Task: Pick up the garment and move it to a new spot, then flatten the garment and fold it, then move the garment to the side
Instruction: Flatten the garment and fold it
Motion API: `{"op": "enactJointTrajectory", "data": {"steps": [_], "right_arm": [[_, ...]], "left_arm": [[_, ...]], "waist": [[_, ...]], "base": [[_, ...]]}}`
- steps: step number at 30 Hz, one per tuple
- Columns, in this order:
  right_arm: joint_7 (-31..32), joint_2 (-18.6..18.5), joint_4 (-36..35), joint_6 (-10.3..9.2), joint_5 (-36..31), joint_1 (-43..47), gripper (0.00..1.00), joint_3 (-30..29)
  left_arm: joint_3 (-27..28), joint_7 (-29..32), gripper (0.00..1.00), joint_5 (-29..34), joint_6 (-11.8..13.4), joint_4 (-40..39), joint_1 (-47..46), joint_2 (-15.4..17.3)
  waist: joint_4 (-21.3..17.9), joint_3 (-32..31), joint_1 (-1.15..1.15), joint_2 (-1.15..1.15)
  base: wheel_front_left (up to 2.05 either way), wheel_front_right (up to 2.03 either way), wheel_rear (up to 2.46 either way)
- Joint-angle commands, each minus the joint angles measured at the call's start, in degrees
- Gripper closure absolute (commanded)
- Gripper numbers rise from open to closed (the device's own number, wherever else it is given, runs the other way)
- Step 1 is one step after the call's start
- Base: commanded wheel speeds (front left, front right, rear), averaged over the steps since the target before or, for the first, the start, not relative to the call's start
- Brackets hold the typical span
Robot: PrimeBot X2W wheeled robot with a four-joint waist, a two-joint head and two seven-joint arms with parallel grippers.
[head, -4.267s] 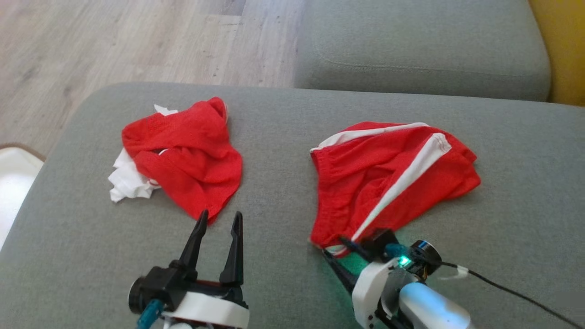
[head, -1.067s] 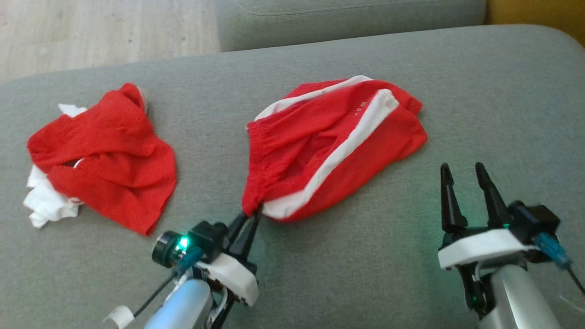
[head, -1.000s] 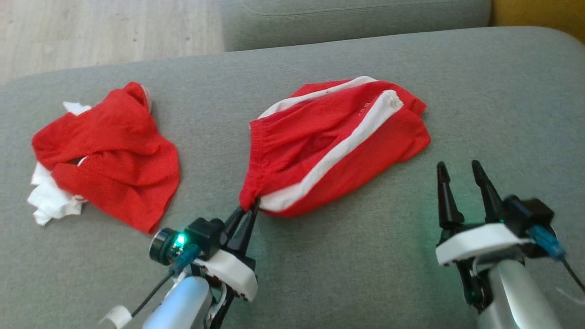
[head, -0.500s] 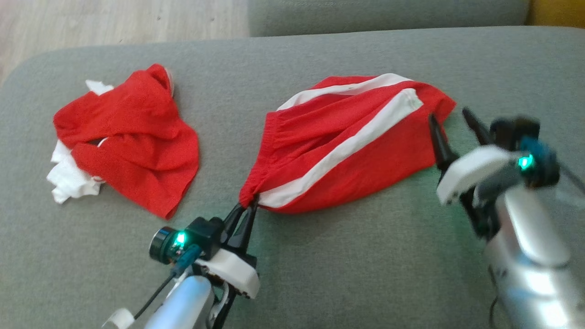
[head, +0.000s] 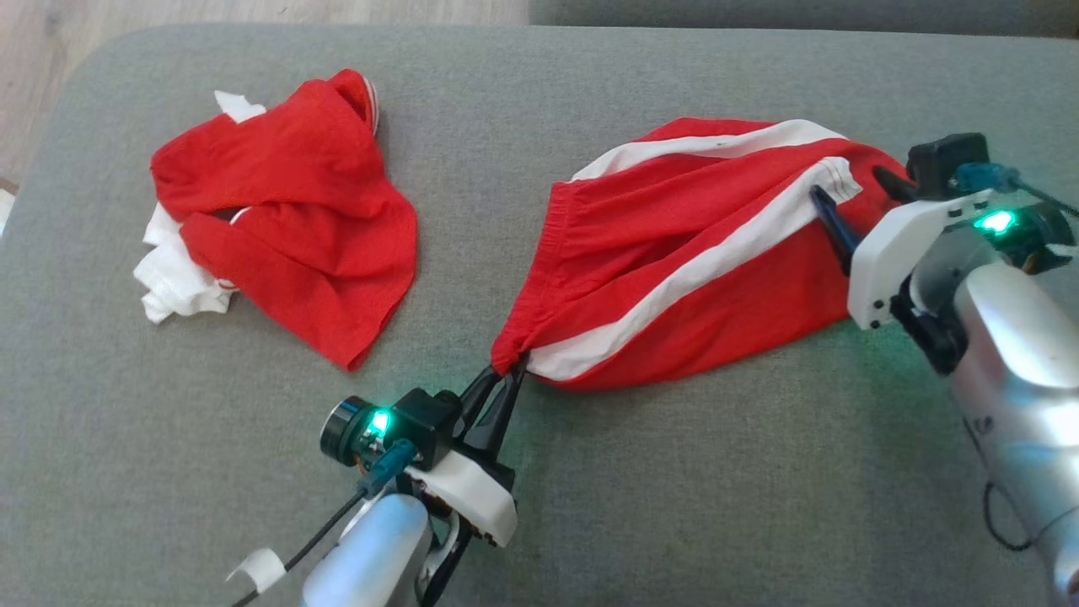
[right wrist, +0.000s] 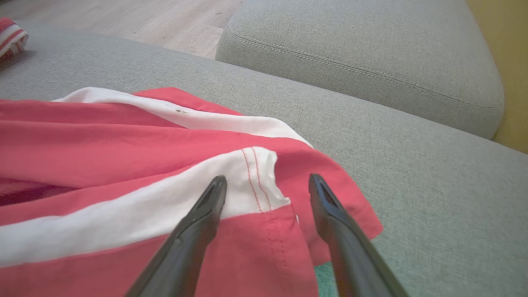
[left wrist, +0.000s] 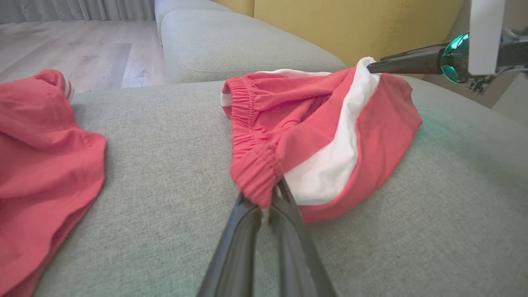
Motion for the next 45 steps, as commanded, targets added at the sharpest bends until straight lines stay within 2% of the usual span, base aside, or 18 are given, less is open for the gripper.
{"op": "enactJointTrajectory", "data": {"steps": [1,14,15,16,17,26,32,38,45], "right_arm": [[-0.1,-1.2,-0.7,-0.04,1.4,-2.4,0.00,1.8],[-2.3,-3.1,3.2,-0.04,10.1,-6.7,0.00,13.1],[-2.4,-3.1,3.5,-0.04,10.7,-6.9,0.15,13.9],[-2.5,-3.2,3.7,-0.04,11.2,-7.1,0.71,14.6],[-2.7,-3.2,3.8,-0.04,11.6,-7.3,1.00,15.4],[-4.0,-4.5,4.8,-0.04,16.1,-8.9,1.00,20.6],[-7.0,-5.2,3.3,-0.04,20.2,-8.7,1.00,22.2],[-11.0,-6.9,-2.6,-0.04,26.1,-6.7,1.00,23.2],[-17.3,-10.6,-11.3,-0.04,30.2,-6.1,1.00,23.0]], "left_arm": [[1.4,-0.6,1.00,0.5,-0.3,-1.3,-2.3,0.2],[1.7,-0.6,1.00,1.0,-0.6,-0.8,-2.4,-0.1],[1.7,-0.6,1.00,1.0,-0.6,-0.7,-2.4,-0.1],[1.7,-0.6,1.00,1.0,-0.7,-0.7,-2.4,-0.2],[1.8,-0.6,1.00,1.1,-0.7,-0.6,-2.4,-0.2],[2.7,-0.6,1.00,1.2,-0.7,-0.5,-2.6,-0.2],[4.8,-0.6,1.00,0.9,-0.4,-0.8,-2.3,1.0],[7.5,-0.6,1.00,0.0,-0.4,-1.7,-3.4,3.7],[10.3,2.0,1.00,-0.7,-0.8,-5.1,-10.1,8.7]], "waist": [[0.4,0.3,-0.01,0.00],[0.7,0.4,-0.01,0.00],[0.7,0.4,-0.01,0.00],[0.6,0.3,-0.01,0.00],[0.6,0.3,-0.01,0.00],[-0.1,0.0,-0.01,0.00],[-1.8,-2.0,-0.01,0.00],[-4.9,-5.5,-0.01,0.00],[-8.4,-8.9,-0.01,0.00]], "base": [[0.00,0.00,0.00],[0.00,0.00,0.00],[0.00,0.00,0.00],[0.00,0.00,0.00],[0.00,0.00,0.00],[0.00,0.00,0.00],[0.00,0.00,0.00],[0.00,0.00,0.00],[0.00,0.00,0.00]]}}
